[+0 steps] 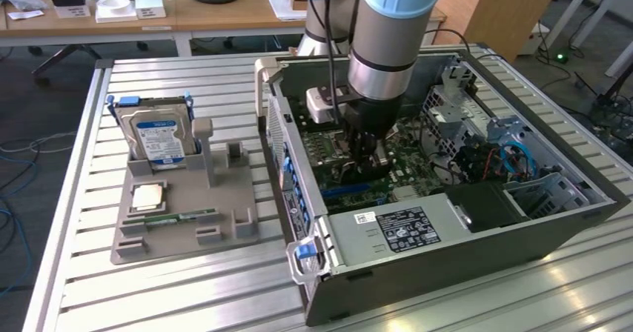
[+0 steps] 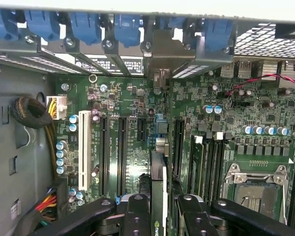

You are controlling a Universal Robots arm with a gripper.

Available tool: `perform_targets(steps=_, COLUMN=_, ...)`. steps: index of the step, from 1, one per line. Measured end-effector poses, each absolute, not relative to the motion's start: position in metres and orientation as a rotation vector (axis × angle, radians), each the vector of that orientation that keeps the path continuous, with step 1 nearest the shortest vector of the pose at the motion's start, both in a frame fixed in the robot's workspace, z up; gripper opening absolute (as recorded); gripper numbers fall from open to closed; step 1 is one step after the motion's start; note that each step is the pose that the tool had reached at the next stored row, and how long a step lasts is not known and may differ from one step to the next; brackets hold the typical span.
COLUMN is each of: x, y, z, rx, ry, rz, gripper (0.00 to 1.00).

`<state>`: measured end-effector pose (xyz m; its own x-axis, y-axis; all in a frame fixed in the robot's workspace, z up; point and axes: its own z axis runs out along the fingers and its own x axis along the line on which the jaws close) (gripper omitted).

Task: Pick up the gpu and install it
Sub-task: 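Insert the gpu into the slot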

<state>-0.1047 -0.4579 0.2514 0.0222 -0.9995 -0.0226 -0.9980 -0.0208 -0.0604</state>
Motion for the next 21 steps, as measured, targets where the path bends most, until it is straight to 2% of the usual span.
perform_targets(steps=21, x=-0.1062, y=-0.458, z=0.2431, rx=-2.203, ry=2.156, rz=-0.04, gripper=0.26)
